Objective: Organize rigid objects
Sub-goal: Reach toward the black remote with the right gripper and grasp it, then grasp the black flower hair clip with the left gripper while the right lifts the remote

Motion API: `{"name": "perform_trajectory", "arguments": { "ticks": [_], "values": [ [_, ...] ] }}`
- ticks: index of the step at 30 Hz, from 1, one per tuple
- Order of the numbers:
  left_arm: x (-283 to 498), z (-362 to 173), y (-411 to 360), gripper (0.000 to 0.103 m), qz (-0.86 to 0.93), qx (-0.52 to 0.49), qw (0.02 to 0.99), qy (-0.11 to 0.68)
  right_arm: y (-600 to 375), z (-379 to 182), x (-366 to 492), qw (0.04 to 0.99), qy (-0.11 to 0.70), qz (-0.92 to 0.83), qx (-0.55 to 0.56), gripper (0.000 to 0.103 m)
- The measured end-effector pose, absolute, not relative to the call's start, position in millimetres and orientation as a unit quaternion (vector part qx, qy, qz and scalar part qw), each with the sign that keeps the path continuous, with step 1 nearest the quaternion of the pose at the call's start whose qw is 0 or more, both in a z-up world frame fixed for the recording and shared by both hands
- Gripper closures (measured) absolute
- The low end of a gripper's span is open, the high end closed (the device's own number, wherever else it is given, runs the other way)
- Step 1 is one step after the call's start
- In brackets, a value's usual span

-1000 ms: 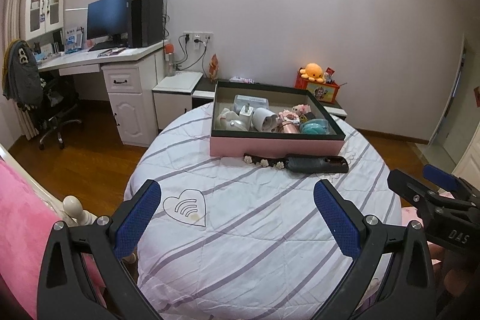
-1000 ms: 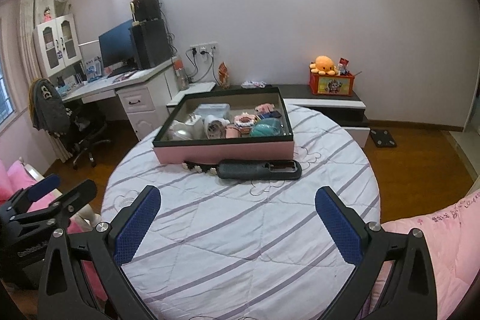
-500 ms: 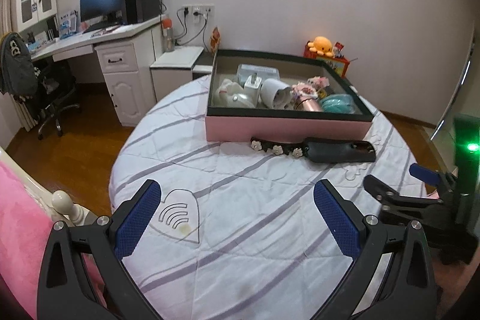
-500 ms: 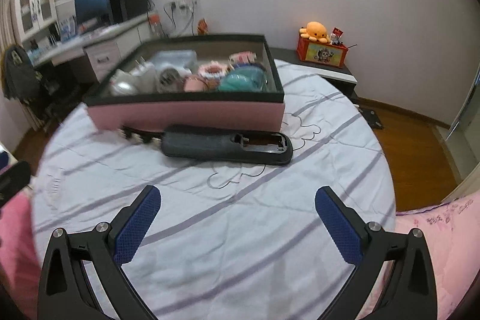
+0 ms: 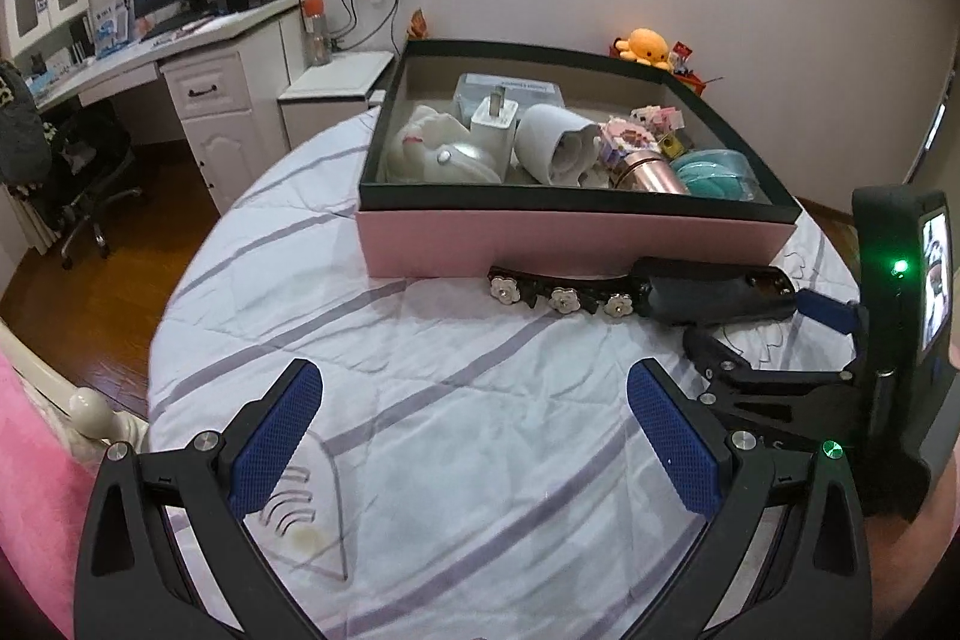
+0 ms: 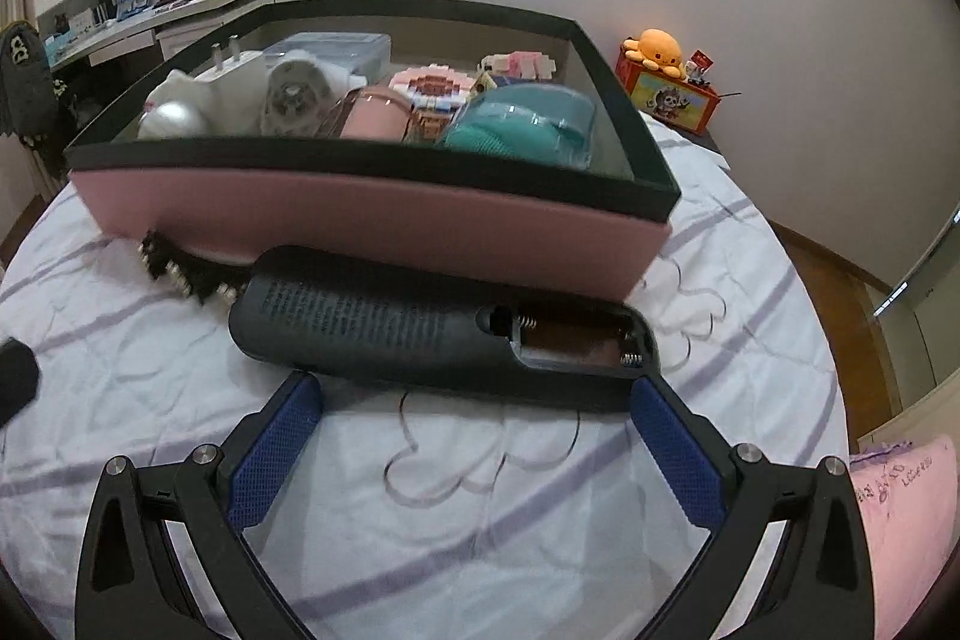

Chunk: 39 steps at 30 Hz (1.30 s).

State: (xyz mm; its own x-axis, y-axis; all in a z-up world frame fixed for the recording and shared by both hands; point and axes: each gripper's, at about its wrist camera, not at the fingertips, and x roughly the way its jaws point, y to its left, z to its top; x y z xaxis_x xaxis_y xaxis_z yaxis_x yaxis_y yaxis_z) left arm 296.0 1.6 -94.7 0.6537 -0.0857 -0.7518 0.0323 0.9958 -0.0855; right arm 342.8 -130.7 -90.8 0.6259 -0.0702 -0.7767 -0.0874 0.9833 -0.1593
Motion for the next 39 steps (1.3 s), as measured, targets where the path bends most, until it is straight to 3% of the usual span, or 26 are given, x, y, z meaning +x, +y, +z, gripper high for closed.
{"name": "perform_trajectory", "arguments": {
  "ticks": [9,11,15,17,26,39],
  "values": [
    [311,-105,0,0.0,-0.029,-0.032,0.904,0.425,-132,-90,362,0.897,0.428,0.049,-0.1,0.005],
    [313,-107,0,0.0,-0.029,-0.032,0.903,0.427,-133,-86,358,0.901,0.418,0.053,-0.103,0.019],
    [318,-110,-6,0.0,-0.033,-0.03,0.902,0.43,-129,-81,351,0.905,0.403,0.065,-0.116,0.03],
    [320,-110,-9,0.0,-0.036,-0.031,0.901,0.431,-126,-78,347,0.908,0.394,0.071,-0.122,0.041],
    [332,-115,-16,0.0,-0.047,-0.05,0.894,0.443,-142,-61,333,0.92,0.37,0.072,-0.106,0.065],
    [368,-137,-57,0.0,-0.036,0.006,0.88,0.473,-144,-62,326,0.923,0.36,0.073,-0.113,0.066]
  ]
}}
